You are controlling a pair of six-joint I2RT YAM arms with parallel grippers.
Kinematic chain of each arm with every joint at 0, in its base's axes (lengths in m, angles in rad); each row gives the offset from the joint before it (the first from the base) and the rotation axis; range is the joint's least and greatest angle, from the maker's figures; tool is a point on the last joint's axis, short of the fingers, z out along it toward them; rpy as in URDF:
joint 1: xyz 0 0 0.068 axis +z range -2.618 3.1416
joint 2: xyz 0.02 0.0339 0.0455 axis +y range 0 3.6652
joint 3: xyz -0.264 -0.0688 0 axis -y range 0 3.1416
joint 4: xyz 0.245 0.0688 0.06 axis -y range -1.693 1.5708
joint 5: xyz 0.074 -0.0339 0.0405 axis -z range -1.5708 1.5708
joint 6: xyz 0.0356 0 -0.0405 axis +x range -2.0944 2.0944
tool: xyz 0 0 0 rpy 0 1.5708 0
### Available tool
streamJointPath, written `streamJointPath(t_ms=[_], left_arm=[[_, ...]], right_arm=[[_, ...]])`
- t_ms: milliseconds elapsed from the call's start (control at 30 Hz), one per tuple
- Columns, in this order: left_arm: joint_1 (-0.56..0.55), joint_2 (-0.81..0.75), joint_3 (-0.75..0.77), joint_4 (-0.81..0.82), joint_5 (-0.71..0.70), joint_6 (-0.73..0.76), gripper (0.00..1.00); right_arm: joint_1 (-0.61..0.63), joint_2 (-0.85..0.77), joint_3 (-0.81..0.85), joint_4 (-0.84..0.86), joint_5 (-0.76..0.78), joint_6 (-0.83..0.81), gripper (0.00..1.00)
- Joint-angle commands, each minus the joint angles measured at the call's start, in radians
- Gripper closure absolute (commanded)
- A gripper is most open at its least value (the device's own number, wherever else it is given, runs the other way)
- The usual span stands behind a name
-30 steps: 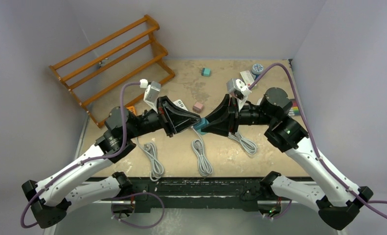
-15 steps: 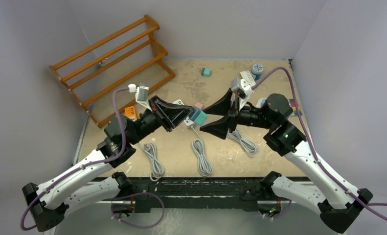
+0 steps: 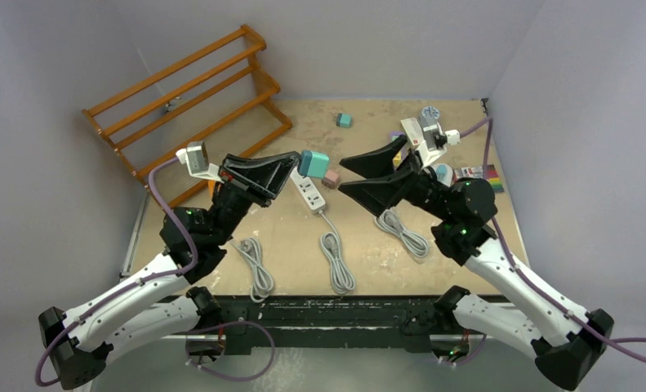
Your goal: Insert the plug
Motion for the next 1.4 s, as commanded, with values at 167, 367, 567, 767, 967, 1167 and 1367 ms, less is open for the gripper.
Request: streamJointPath(t_ms=[167,367,567,767,967,1167,1367], left_arm=[[0.002,0.061,-0.022,0.279,-0.024,-0.089,1.0],[0.001,0.068,-0.021,0.279,-0.025,-0.087,1.0],[0.002,0.084,-0.026,0.281,-0.035,-0.084,1.0],[0.002,0.085,-0.026,0.279,-0.049,-0.075,1.0],[0.002,0.086,-0.029,0.278,-0.054,-0.067,1.0],[0.002,0.09,-0.027,0.277,-0.054,-0.064,1.0],[0.001,0.092,-0.027,0.279,-0.051,-0.061,1.0]], right_arm=[[0.0,0.168,0.097,0.331,-0.02,0.232,0.18],[0.002,0.214,0.103,0.36,-0.023,0.261,0.25],[0.002,0.275,0.159,0.419,-0.07,0.331,0.47],[0.009,0.318,0.206,0.372,-0.124,0.334,0.43],[0.01,0.321,0.198,0.368,-0.129,0.336,0.62],[0.011,0.334,0.199,0.386,-0.149,0.352,0.52],[0.014,0.348,0.218,0.367,-0.166,0.352,0.47]])
